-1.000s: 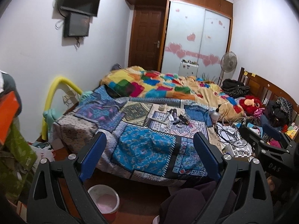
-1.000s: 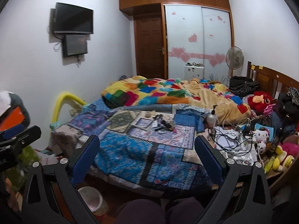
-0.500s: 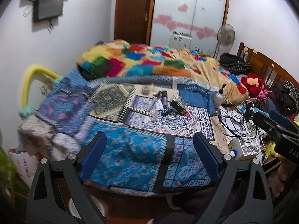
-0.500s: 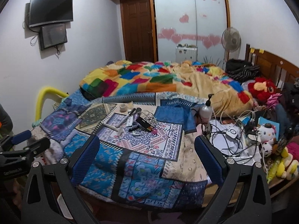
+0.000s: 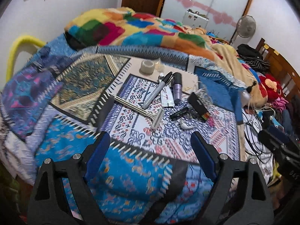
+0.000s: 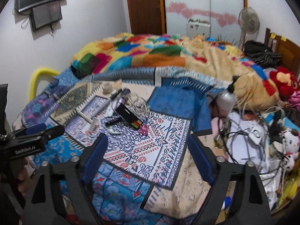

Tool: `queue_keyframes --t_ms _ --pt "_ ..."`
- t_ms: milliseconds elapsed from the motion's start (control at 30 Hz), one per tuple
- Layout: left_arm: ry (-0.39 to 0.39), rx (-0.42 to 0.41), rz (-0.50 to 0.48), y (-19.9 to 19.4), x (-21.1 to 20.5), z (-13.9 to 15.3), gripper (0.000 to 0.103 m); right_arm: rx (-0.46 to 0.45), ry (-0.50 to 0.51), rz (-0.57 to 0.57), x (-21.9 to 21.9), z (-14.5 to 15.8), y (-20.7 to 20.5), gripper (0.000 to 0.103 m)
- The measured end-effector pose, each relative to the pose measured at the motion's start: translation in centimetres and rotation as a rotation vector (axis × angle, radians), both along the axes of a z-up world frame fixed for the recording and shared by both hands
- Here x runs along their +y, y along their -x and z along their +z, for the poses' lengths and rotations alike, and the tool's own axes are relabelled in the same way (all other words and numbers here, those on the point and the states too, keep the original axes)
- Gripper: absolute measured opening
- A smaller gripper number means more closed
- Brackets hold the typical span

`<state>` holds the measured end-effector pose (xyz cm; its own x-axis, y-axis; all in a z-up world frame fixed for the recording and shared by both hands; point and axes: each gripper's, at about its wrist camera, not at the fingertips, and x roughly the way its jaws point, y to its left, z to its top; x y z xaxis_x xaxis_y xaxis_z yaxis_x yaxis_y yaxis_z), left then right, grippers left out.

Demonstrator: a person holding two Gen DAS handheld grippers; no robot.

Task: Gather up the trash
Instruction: 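Move both grippers down toward the small items on the blanket, then grasp the white disposable razor with the left gripper while the right grasps the pink clip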

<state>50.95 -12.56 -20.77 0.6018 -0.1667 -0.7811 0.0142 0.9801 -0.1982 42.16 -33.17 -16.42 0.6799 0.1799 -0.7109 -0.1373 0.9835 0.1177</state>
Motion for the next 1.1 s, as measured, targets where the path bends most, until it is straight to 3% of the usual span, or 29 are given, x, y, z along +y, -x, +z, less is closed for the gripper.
queue_keyframes --t_ms 233,433,500,633,700,767,1100 --pt "-0.057 0.033 -0.016 -3.8 -1.5 -3.9 0.084 0.127 -0.080 0.050 -0.5 -4.7 -5.4 0.048" --pt "-0.112 0.018 -0.057 -5.1 -3.1 -5.1 0.062 0.164 -0.091 0.094 0.5 -7.1 -8.1 0.028" --pt "-0.118 0.023 -0.063 -5.5 -3.4 -5.5 0.049 0.169 -0.082 0.105 1.0 -7.6 -8.6 0.024" --pt "-0.111 0.015 -0.066 -5.9 -3.7 -5.8 0.034 0.163 -0.046 0.106 1.4 -8.3 -9.3 0.021" --pt "-0.115 0.019 -0.083 -6.1 -4.0 -5.9 0.018 0.148 -0.030 0.100 1.5 -8.4 -9.4 0.018" --pt "-0.111 0.010 -0.099 -5.9 -4.0 -5.8 0.014 0.142 -0.039 0.101 1.3 -8.4 -9.4 0.017" --pt "-0.079 -0.034 -0.119 -3.4 -3.5 -2.8 0.012 0.129 -0.042 0.089 0.6 -6.4 -7.9 0.016"
